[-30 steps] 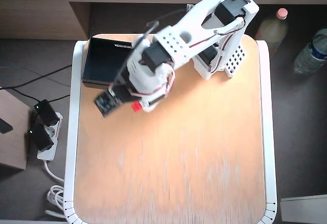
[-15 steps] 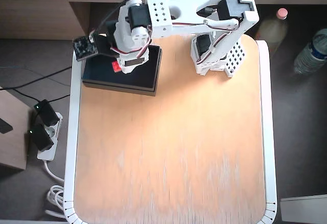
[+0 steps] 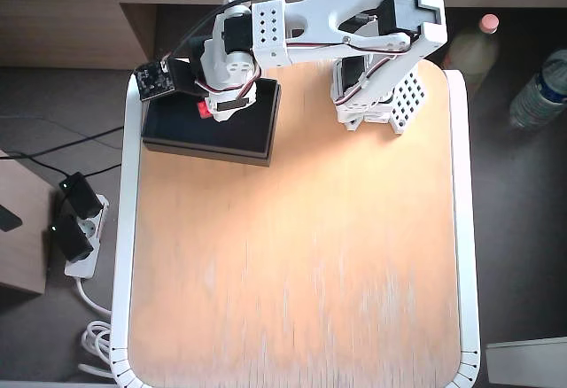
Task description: Grasp a lego block and put it in the bin.
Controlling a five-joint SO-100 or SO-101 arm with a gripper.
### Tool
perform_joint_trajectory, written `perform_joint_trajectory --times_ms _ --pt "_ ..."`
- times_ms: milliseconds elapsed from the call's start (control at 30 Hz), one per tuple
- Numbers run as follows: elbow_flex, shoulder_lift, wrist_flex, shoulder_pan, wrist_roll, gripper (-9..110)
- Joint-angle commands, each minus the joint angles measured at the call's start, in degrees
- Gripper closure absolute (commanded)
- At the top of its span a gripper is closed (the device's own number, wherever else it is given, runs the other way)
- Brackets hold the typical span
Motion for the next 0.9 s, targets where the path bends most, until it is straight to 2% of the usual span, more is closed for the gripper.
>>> perform_joint_trajectory --times_ms 0,267,533,867 --pt "-0.62 3.87 -4.22 1.58 0.35 101" --pt "-0.53 3.52 -5.62 1.93 0.79 100" --pt "-0.53 3.69 -6.68 2.02 0.18 85" --pt "-1.05 9.23 -11.16 -2.29 -5.63 85"
